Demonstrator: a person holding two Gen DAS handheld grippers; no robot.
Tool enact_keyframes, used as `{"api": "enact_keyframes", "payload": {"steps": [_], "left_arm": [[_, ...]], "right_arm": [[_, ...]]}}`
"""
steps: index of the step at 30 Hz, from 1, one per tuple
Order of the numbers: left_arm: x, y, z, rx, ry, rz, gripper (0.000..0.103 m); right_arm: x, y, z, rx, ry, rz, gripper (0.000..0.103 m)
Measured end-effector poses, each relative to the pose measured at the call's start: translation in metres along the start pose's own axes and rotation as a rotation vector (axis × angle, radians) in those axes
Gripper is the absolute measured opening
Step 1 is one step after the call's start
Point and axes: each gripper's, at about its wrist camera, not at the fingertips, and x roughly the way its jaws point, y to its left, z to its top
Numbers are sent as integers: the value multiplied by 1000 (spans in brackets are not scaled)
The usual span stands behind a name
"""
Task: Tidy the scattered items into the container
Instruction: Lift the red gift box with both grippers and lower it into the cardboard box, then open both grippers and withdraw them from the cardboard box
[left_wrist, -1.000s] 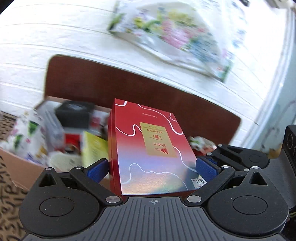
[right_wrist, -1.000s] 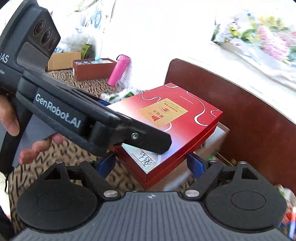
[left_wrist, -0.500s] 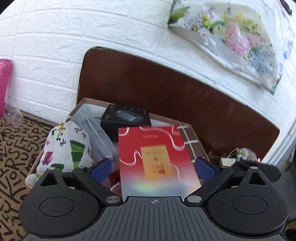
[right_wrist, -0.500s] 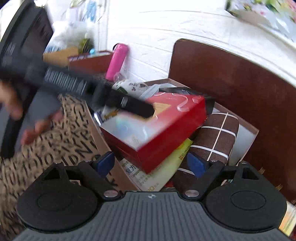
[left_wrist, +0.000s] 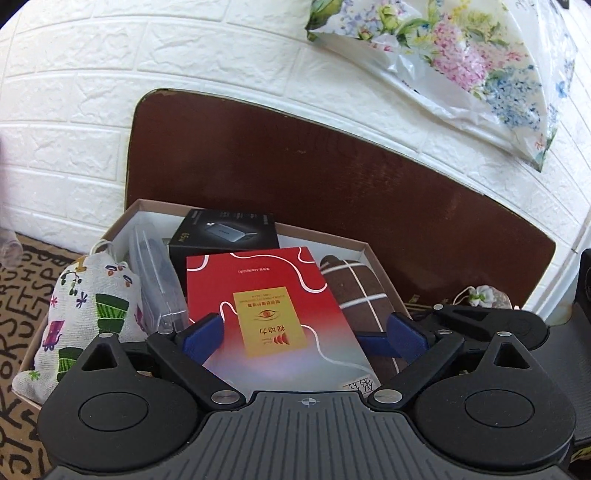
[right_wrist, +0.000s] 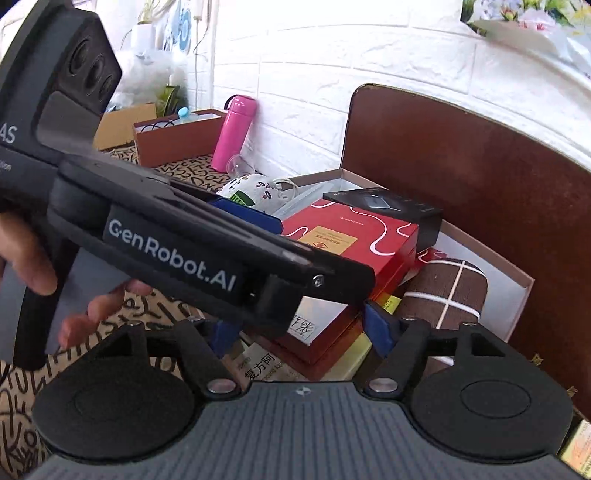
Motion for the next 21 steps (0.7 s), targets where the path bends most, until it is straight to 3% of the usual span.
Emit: {"api": "enact_keyframes", "payload": {"steps": [6, 10, 13, 16, 21], "left_arm": [[-1, -12, -6, 42, 6, 17, 103], [-4, -21, -13, 60, 10, 43, 103], [-6, -31, -17, 89, 23, 77, 103], [-11, -36, -20, 54, 36, 91, 103], [-30, -45, -31, -31, 47, 56, 103]], "right_arm": [[1, -4, -12, 79, -4, -3, 80], [-9, -6, -18, 119, -58, -56, 103], [-15, -8, -19, 134, -69, -68, 103], [-21, -9, -20, 160, -64, -71, 103], [-46, 0, -27, 210, -121, -77, 103]]}}
